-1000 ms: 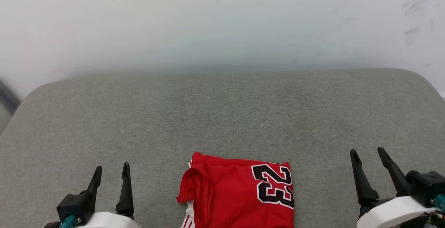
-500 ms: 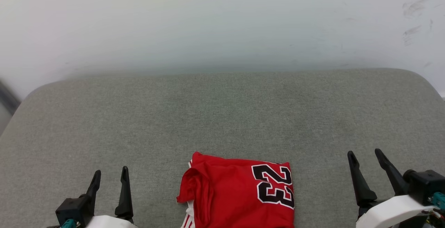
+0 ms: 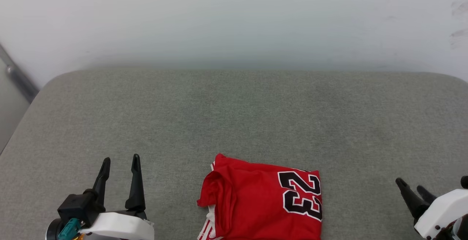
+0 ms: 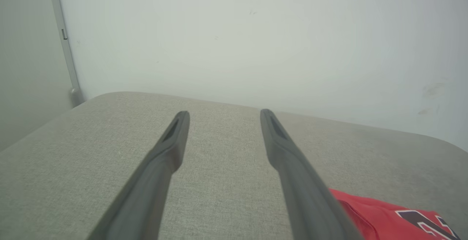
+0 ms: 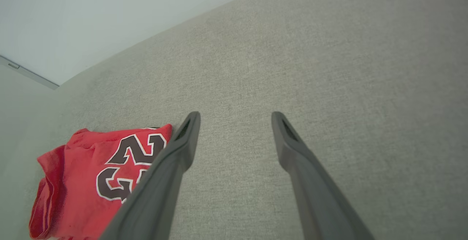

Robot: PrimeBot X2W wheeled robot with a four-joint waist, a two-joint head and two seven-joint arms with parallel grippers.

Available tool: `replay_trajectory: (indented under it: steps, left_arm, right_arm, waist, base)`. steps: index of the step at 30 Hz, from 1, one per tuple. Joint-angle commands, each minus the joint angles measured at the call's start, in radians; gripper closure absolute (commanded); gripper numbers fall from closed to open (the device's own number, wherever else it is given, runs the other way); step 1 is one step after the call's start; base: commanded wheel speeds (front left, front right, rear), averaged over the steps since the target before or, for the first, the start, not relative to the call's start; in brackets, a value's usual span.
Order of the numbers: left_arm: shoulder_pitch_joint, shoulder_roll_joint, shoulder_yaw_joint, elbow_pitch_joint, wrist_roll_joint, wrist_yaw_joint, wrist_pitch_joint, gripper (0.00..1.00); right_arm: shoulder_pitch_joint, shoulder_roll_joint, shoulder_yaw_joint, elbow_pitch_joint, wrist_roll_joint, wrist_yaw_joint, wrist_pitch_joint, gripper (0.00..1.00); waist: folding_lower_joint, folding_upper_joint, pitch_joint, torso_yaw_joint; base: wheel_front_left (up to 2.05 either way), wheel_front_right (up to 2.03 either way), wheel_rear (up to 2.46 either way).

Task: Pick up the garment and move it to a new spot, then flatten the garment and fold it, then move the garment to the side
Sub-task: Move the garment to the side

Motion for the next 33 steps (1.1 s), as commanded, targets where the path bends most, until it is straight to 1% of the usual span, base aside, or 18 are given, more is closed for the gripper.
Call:
replay_trajectory:
  steps: [1, 2, 3, 4, 6, 8, 10, 14, 16, 21, 23, 25, 26, 30, 33]
  left_arm:
    - [-0.012, -0.004, 0.003, -0.004, 0.007, -0.007, -0.002, 0.00]
    - [-0.015, -0.009, 0.005, -0.005, 0.011, -0.013, -0.002, 0.00]
    - [-0.018, -0.013, 0.007, -0.004, 0.016, -0.019, -0.002, 0.00]
    - [-0.022, -0.017, 0.009, -0.003, 0.019, -0.026, -0.002, 0.00]
    - [-0.034, -0.025, 0.010, -0.001, 0.027, -0.039, -0.002, 0.00]
    - [-0.049, -0.031, 0.013, 0.004, 0.035, -0.054, -0.002, 0.00]
    - [-0.063, -0.041, 0.016, 0.011, 0.043, -0.067, -0.002, 0.00]
    - [-0.089, -0.058, 0.017, 0.023, 0.059, -0.088, -0.002, 0.00]
    - [-0.102, -0.065, 0.018, 0.031, 0.065, -0.100, -0.002, 0.00]
    - [-0.118, -0.075, 0.035, 0.053, 0.079, -0.123, -0.002, 0.00]
    - [-0.120, -0.081, 0.041, 0.058, 0.085, -0.130, -0.002, 0.00]
    - [-0.121, -0.086, 0.046, 0.063, 0.090, -0.134, -0.002, 0.00]
    - [-0.120, -0.088, 0.049, 0.065, 0.094, -0.136, -0.002, 0.00]
    - [-0.105, -0.097, 0.056, 0.074, 0.106, -0.142, -0.002, 0.00]
    - [-0.092, -0.099, 0.059, 0.078, 0.116, -0.148, -0.002, 0.00]
  right_arm:
    - [-0.013, -0.002, -0.006, 0.019, 0.020, 0.000, 0.035, 0.00]
    - [-0.021, -0.004, -0.019, 0.045, 0.047, 0.000, 0.090, 0.00]
    - [-0.037, 0.010, -0.046, 0.075, 0.089, 0.000, 0.147, 0.00]
    - [-0.042, 0.009, -0.059, 0.100, 0.099, 0.000, 0.204, 0.00]
    - [-0.068, 0.035, -0.097, 0.146, 0.149, 0.000, 0.303, 0.00]
    - [-0.091, 0.055, -0.105, 0.173, 0.174, 0.000, 0.371, 0.00]
    - [-0.112, 0.075, -0.104, 0.207, 0.224, 0.000, 0.423, 0.00]
    - [-0.154, 0.092, -0.067, 0.267, 0.310, 0.000, 0.449, 0.00]
    - [-0.164, 0.097, -0.029, 0.303, 0.343, 0.000, 0.457, 0.00]
    - [-0.178, 0.099, 0.065, 0.373, 0.444, -0.001, 0.439, 0.00]
    - [-0.182, 0.100, 0.095, 0.390, 0.451, -0.001, 0.424, 0.00]
    - [-0.187, 0.100, 0.119, 0.398, 0.451, -0.001, 0.406, 0.89]
    - [-0.191, 0.100, 0.128, 0.396, 0.449, -0.001, 0.398, 1.00]
    - [-0.205, 0.066, 0.166, 0.367, 0.431, -0.001, 0.349, 1.00]
    - [-0.207, 0.031, 0.220, 0.342, 0.380, -0.001, 0.311, 1.00]
  waist:
    - [0.0000, 0.0000, 0.009, 0.014]
    - [0.0000, 0.0000, 0.013, 0.023]
    - [0.0000, 0.0000, 0.016, 0.031]
    - [0.0000, 0.0000, 0.020, 0.039]
    - [0.0000, 0.0000, 0.035, 0.057]
    - [0.0000, 0.0000, 0.054, 0.075]
    - [0.0000, 0.0000, 0.076, 0.090]
    - [0.0000, 0.0000, 0.114, 0.116]
    - [0.0000, 0.0000, 0.127, 0.127]
    - [0.0000, 0.0000, 0.137, 0.142]
    - [0.0000, 0.0000, 0.137, 0.144]
    - [0.0000, 0.0000, 0.135, 0.144]
    - [0.0000, 0.0000, 0.132, 0.143]
    - [0.0000, 0.0000, 0.106, 0.128]
    - [0.0000, 0.0000, 0.081, 0.106]
  base:
    - [0.00, 0.00, 0.00]
    - [0.00, 0.00, 0.00]
    - [0.00, 0.00, 0.00]
    - [0.00, 0.00, 0.00]
    - [0.00, 0.00, 0.00]
    - [0.00, 0.00, 0.00]
    - [0.00, 0.00, 0.00]
    - [0.00, 0.00, 0.00]
    - [0.00, 0.00, 0.00]
    - [0.00, 0.00, 0.00]
    - [0.00, 0.00, 0.00]
    - [0.00, 0.00, 0.00]
    - [0.00, 0.00, 0.00]
    - [0.00, 0.00, 0.00]
    - [0.00, 0.00, 0.00]
